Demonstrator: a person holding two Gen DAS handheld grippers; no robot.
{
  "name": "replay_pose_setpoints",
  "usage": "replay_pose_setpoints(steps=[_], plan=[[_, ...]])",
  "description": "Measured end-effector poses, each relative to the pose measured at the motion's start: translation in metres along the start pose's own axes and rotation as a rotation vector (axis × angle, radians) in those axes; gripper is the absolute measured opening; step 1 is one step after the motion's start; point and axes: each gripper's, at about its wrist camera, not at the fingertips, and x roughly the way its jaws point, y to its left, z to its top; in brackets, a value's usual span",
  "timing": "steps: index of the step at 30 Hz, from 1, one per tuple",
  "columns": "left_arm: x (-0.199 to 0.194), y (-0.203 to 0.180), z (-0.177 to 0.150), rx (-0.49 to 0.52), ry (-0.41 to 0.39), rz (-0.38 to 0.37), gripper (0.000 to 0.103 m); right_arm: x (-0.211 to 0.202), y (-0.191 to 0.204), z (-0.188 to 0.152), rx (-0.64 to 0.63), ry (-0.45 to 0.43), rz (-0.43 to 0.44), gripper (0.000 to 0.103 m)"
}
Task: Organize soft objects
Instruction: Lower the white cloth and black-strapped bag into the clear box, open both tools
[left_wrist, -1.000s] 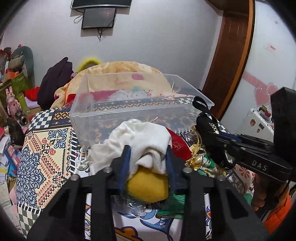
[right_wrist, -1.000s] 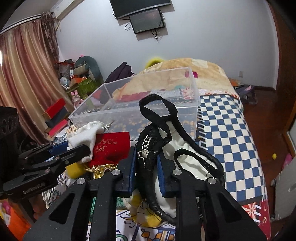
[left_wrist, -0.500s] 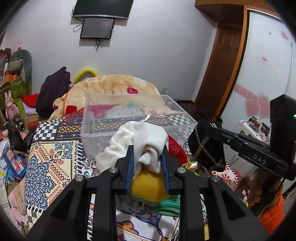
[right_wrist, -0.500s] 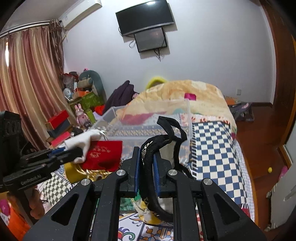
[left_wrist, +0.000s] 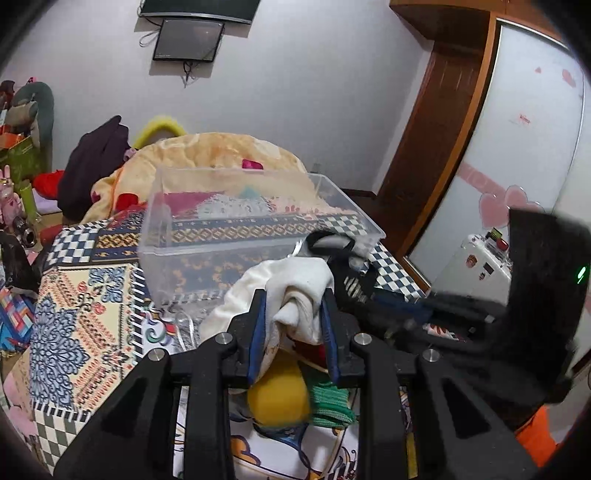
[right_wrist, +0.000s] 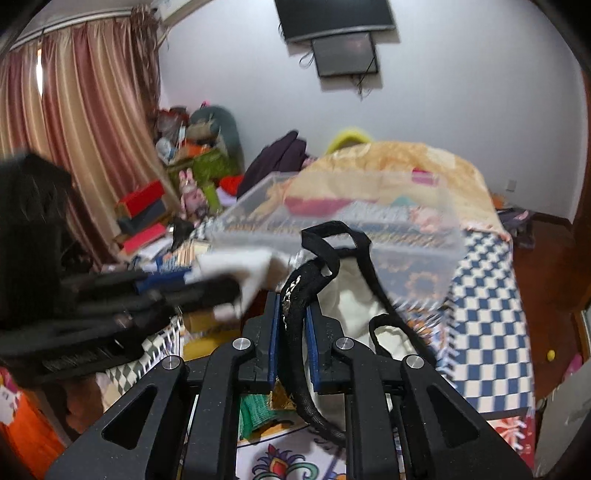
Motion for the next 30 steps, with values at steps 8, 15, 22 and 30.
replay_pose_setpoints(steps=[8, 15, 22, 30], plan=[[-0.029, 0.009, 0.017, -0.003, -0.091, 0.043, 0.026, -0.021, -0.006, 0.012, 0.011, -0.064, -0.039, 0.012], [-0.049, 0.011, 0.051, 0.026, -0.192, 0.075, 0.026, -0.066, -0.019, 0.044, 0.007, -0.212, -0.105, 0.012], [-0.048, 0.006, 0.083, 0.070, -0.278, 0.124, 0.026, -0.078, -0.017, 0.076, -0.038, -0.309, -0.148, 0.012], [-0.003, 0.010, 0.101, 0.095, -0.235, 0.183, 0.026, -0.040, -0.019, 0.093, -0.056, -0.295, -0.164, 0.012]])
